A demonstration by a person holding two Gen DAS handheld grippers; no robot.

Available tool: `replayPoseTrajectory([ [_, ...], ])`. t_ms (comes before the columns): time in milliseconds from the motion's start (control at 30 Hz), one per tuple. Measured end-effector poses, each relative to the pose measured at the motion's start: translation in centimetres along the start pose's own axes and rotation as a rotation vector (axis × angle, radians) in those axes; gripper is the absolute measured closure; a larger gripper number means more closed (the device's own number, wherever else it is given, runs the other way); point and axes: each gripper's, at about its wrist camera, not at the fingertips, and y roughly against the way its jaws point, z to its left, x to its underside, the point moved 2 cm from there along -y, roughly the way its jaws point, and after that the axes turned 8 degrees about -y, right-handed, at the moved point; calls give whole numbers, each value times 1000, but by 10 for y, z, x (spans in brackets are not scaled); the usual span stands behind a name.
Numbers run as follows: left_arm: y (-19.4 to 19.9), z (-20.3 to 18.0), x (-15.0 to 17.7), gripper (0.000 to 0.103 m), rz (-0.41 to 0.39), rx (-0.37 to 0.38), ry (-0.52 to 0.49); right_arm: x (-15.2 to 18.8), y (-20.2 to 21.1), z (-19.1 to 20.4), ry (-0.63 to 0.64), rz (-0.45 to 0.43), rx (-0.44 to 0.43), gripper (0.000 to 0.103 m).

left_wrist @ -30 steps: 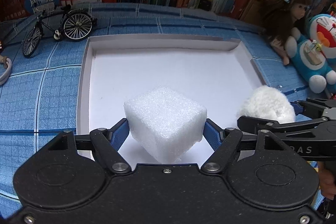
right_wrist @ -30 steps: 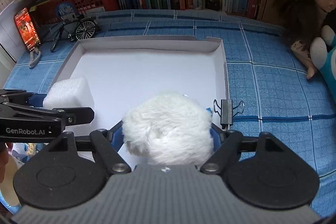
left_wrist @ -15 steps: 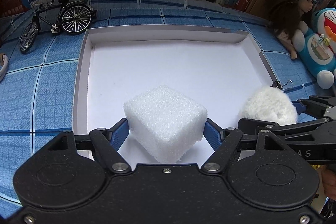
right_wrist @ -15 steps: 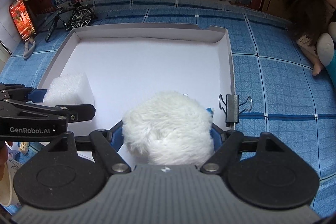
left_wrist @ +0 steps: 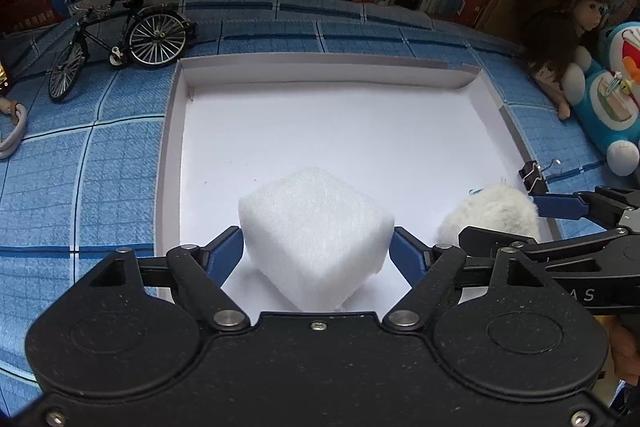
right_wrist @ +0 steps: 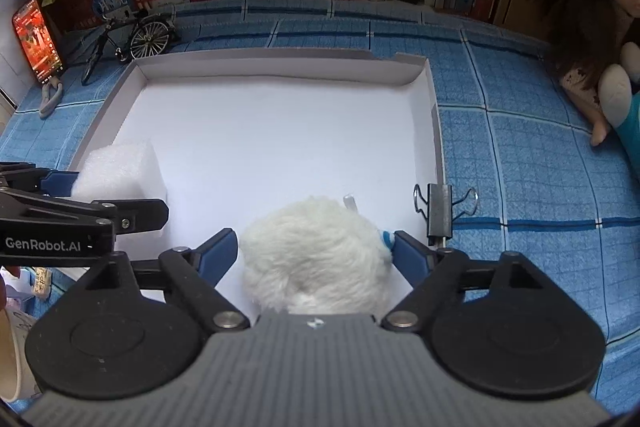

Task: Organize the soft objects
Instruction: 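Carry the foam block and pompom into the white tray and release both, then grasp the purple plush with the left tool while the right tool grasps the gold bow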

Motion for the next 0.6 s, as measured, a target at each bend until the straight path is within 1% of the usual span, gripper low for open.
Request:
replayPoseTrajectory([
  [333,39,-5,5,21,-80,-12,-25,3,34,11,57,-93,12,11],
  [600,80,-10,21,20,-151,-14,-33,17,75,18,102,-179,-1,10],
])
